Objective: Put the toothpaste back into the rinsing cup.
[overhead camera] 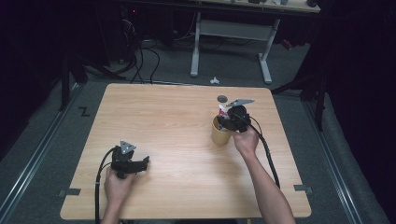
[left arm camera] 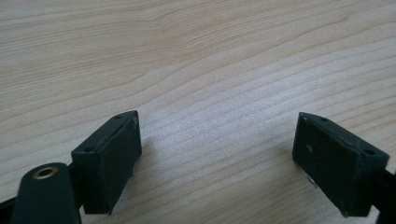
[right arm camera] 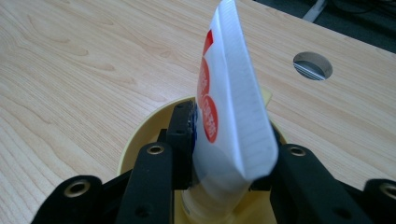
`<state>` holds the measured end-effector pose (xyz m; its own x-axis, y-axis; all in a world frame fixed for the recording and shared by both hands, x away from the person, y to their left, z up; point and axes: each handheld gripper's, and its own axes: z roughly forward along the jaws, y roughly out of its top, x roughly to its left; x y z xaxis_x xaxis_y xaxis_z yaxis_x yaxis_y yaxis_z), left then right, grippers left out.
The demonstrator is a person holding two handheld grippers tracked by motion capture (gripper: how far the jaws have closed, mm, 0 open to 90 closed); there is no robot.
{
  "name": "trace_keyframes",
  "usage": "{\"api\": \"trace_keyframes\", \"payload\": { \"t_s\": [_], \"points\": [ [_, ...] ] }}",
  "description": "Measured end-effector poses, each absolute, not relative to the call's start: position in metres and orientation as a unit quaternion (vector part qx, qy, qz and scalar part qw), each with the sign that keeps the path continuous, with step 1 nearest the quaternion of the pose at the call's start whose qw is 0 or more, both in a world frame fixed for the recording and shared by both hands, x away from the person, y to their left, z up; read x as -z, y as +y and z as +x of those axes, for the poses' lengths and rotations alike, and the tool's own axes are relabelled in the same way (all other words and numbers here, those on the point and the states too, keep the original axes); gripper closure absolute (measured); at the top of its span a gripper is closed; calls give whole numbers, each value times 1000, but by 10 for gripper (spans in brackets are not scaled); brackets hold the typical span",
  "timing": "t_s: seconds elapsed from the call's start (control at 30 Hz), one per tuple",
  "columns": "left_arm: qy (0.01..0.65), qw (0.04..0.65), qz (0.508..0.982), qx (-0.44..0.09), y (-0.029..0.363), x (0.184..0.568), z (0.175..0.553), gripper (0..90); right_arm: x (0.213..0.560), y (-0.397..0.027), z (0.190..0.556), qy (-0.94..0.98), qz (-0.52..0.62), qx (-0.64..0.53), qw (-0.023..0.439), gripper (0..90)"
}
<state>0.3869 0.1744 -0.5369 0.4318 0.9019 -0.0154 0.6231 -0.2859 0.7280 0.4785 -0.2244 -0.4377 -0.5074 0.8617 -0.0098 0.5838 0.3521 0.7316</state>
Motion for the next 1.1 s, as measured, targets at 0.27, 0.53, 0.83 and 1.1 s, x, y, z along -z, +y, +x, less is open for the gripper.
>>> {"api": "trace_keyframes", "payload": {
  "t_s": [0.27,0.53,0.83,1.1],
  "points": [
    [492,339,775,-205,174,537,387,159,438,-226,477,796,453,-346,202,686],
    [492,339,775,-205,174,537,387,159,437,-226,475,797,455,-343,201,681],
    [492,339,775,-205,174,537,387,159,436,-225,473,803,448,-334,204,675],
    [492,339,775,-205,174,537,387,159,436,-228,471,805,449,-331,202,667]
  ]
}}
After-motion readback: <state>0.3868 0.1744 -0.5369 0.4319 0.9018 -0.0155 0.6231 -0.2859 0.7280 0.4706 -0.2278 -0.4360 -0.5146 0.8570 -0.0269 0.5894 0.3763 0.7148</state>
